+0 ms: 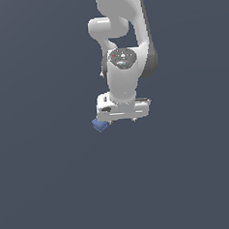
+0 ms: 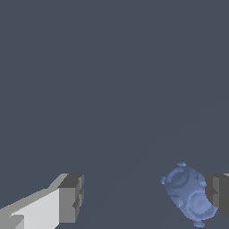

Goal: Pick up the object and move it to a goal position.

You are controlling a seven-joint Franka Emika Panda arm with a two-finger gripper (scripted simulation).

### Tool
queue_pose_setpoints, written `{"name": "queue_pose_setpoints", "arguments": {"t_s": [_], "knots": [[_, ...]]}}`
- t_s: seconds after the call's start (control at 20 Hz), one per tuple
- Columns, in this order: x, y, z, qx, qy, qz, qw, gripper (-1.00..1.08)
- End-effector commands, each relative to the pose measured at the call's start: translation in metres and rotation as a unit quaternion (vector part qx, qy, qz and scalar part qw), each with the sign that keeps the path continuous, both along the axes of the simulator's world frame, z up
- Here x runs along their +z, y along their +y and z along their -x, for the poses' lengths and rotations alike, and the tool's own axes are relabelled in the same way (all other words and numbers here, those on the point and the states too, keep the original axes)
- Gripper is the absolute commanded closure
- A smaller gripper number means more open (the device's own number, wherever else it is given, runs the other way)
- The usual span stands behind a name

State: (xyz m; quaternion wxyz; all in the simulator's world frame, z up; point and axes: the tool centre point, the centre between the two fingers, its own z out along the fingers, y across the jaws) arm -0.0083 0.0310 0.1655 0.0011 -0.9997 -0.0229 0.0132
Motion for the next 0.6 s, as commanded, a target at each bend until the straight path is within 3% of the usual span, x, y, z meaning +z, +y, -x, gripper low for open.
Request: {"name": "queue_pose_setpoints", "arguments": {"t_s": [0.0, 0.55], "knots": [[0.000, 0.000, 0.000, 0.000, 0.000, 0.000, 1.0000, -0.92], [0.014, -0.015, -0.005, -0.013, -0.007, 0.007, 0.9999, -0.92]]}}
